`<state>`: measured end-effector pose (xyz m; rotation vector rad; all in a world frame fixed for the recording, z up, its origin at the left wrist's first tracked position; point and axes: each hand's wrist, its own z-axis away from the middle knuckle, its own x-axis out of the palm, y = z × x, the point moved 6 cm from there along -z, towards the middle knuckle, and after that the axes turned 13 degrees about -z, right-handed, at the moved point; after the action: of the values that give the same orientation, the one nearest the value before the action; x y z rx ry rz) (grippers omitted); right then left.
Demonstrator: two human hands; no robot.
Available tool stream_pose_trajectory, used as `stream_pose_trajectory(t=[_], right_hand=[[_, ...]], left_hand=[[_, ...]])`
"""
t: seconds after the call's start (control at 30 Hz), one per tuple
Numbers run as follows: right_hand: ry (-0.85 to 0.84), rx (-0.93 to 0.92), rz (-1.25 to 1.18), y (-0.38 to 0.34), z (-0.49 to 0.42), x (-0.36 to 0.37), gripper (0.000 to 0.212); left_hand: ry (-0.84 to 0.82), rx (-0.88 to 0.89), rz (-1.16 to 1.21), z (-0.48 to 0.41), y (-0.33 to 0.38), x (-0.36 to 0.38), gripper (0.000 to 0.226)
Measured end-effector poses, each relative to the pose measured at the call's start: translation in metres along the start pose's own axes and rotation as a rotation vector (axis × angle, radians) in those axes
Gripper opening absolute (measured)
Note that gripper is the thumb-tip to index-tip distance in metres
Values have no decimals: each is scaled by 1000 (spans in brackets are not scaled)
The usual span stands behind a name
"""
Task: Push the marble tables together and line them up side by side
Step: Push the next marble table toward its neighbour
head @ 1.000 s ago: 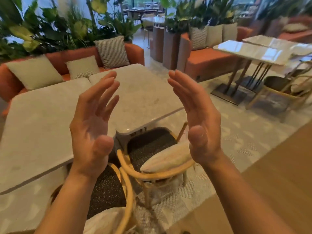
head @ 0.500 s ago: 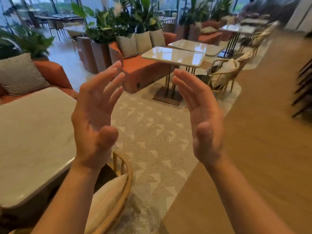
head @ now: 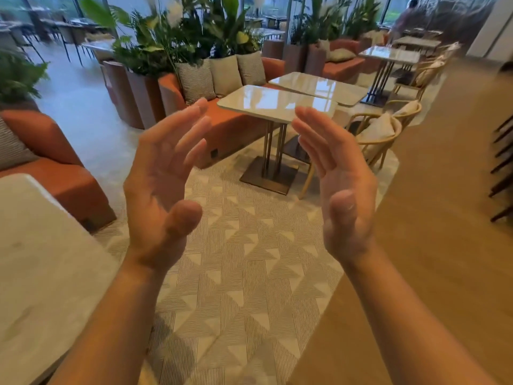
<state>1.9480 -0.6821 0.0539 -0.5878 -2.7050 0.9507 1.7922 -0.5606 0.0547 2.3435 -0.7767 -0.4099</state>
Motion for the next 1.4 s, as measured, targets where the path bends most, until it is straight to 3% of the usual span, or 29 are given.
stream_pose_trajectory(t=[0.27,0.7,1.1,1.4], right_hand=[[20,-10,28,109,-113,-79,101],[6,35,-7,355,-283,-206,100],[-19,108,29,591,-432,-222,97],[128,181,94,755,-526,-226,97]], left_hand=[[-57,7,-11,-135,-124,43,87],[-108,-29,-69,-315,-371,114,82],[-118,-96,-86,-462,-604,79,87],[-260,-206,13,-580,-787,42,87]])
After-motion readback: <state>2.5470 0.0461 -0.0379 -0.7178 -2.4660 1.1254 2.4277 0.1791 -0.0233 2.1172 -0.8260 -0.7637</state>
